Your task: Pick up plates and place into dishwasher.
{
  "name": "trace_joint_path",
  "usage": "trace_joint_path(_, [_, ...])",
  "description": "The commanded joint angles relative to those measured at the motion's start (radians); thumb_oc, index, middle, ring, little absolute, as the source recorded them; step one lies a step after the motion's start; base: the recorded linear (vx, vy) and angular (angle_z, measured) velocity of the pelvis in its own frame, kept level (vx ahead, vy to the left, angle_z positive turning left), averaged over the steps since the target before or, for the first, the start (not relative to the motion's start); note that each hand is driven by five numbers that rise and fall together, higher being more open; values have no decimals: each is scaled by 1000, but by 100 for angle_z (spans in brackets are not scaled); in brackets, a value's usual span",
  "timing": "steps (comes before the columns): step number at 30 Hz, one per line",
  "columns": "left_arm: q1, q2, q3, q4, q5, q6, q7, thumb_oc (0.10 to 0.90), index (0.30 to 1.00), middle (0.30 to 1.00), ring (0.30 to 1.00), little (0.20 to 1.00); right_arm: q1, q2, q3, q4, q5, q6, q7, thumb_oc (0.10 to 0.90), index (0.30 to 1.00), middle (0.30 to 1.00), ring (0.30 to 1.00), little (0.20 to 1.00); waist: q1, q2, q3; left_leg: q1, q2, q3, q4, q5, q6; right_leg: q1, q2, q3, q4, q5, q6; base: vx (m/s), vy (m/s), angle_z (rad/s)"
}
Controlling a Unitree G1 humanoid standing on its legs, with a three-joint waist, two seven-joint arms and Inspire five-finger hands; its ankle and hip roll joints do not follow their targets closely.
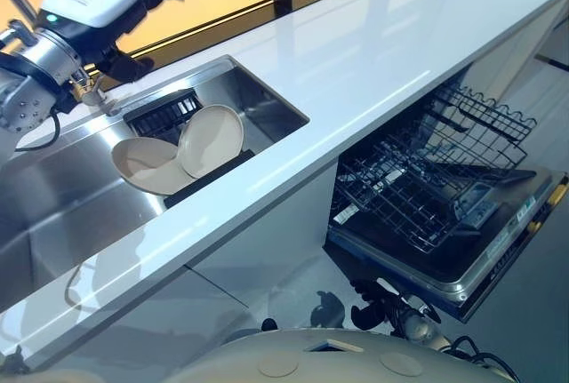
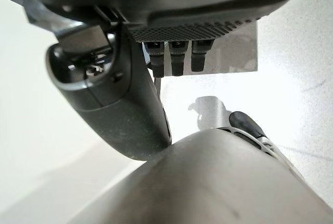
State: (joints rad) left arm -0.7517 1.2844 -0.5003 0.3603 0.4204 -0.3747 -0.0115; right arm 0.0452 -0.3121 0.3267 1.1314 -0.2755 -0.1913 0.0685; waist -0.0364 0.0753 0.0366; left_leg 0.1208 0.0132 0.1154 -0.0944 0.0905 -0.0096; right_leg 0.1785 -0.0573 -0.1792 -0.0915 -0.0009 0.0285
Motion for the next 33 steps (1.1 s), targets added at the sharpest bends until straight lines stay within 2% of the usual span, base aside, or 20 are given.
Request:
trace_joint_path(1, [-267,101,44,123,5,-7,0,800,900,900,900,900,26,-84,29,2,-25,4,18,800,900,900,900,900,-25,33,32,63,-72,46,16,-163,50,-48,29,15,89,-58,62,74,71,-22])
trace_joint_path(4, [-320,101,-25,169,17,-6,-35,800,900,900,900,900,36,-93,21,-12,-20,12,18,800,900,900,900,900,-43,33,41,64,-78,62,23,-170,58,-58,25,34,93,-49,72,52,53,-15])
trace_joint_path(11, [-384,90,-107,261,66,-16,-77,800,900,900,900,900,50,-99,13,-44,-17,27,24,800,900,900,900,900,-67,32,53,61,-84,86,31,-180,70,-82,20,65,109,-39,88,33,36,-18])
trace_joint_path(13, [-399,85,-129,280,25,12,-114,800,900,900,900,900,54,-99,14,-60,-17,35,20,800,900,900,900,900,-77,32,61,56,-85,96,37,-183,75,-97,15,77,125,-38,95,20,41,-18])
trace_joint_path(22, [-417,42,-137,348,-18,53,-185,800,900,900,900,900,44,-110,10,-101,-36,49,21,800,900,900,900,900,-100,30,93,25,-99,131,80,-206,96,-173,-9,109,183,-10,128,3,47,-15])
trace_joint_path(33, [-432,-16,-148,373,-33,82,-277,800,900,900,900,900,36,-113,0,-101,-20,48,5,800,900,900,900,900,-117,24,117,0,-109,160,105,-216,105,-223,-22,134,205,17,148,2,23,-10])
